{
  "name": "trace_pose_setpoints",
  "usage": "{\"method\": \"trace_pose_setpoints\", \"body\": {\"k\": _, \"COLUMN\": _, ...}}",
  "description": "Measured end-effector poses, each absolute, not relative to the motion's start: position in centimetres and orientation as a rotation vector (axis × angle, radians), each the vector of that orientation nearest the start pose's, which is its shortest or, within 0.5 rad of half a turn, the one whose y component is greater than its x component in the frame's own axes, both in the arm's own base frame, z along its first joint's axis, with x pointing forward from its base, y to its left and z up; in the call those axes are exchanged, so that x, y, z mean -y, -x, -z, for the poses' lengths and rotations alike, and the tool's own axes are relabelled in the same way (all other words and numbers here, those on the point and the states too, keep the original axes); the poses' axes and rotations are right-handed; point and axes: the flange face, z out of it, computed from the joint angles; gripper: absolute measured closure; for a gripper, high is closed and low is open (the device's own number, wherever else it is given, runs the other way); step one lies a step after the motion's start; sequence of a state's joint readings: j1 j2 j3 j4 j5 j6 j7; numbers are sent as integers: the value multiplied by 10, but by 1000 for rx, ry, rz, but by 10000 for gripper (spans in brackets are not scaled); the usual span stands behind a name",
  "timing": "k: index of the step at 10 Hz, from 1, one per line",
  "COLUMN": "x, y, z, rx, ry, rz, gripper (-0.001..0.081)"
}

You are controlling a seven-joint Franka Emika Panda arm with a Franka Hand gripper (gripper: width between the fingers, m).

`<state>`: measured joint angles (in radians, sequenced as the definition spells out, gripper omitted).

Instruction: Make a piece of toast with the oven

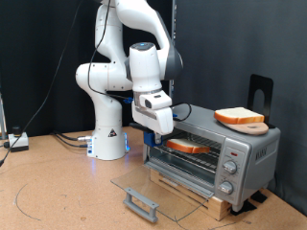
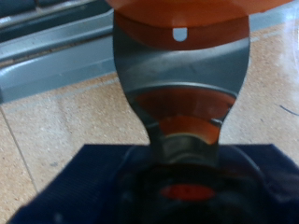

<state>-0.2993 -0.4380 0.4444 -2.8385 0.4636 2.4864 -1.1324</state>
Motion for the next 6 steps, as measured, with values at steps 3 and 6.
{"method": "trace_pose_setpoints", "body": {"k": 3, "x": -40, "y": -357, "z": -315, "rx": 1307, "ry": 2811, "rz": 210, "gripper": 411}}
{"method": "trace_pose_setpoints", "body": {"k": 6, "x": -28, "y": -366, "z": -324, "rx": 1295, "ry": 2857, "rz": 284, "gripper": 411}}
